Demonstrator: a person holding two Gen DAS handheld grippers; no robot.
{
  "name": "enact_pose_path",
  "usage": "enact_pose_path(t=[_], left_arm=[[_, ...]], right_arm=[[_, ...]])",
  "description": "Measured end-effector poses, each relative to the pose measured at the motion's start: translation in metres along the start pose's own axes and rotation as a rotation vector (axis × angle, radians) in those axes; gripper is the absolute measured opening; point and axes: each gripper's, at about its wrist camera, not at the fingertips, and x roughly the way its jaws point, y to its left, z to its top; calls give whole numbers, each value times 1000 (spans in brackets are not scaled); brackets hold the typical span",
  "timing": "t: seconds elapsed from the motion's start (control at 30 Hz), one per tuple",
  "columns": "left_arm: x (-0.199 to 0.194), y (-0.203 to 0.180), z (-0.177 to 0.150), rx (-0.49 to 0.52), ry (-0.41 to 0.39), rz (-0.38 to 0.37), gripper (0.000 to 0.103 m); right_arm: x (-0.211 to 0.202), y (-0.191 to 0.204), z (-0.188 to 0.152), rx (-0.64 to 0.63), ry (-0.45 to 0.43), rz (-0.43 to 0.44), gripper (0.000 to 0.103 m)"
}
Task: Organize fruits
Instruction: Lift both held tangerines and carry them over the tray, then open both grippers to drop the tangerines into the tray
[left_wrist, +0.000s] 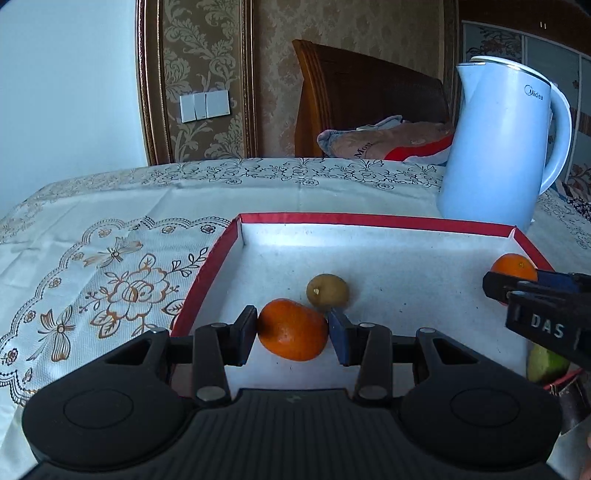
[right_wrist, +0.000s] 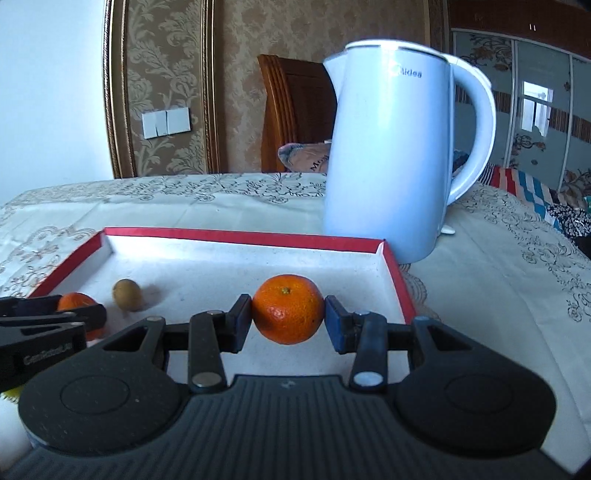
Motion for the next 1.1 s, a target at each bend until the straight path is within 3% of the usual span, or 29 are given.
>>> enact_pose_path(t=[0.2,0.63,0.7,0.83,1.1], left_arm=[[6,-7,4,9,-16,27,41],[13,-5,3,-3,-22,44,43],[13,-2,4,-29,-17,33,44],[16,1,3,-46,-17,48,64],[4,3,2,-47,-63,77,65]], right_arm=[[25,-4,0,41,80,18,40],[28,-3,0,47,75,11,41],[28,-5,-1,59,75,16,46],[22,-4,0,61,47,1,74],[12,-4,-1,75,8,1,75]])
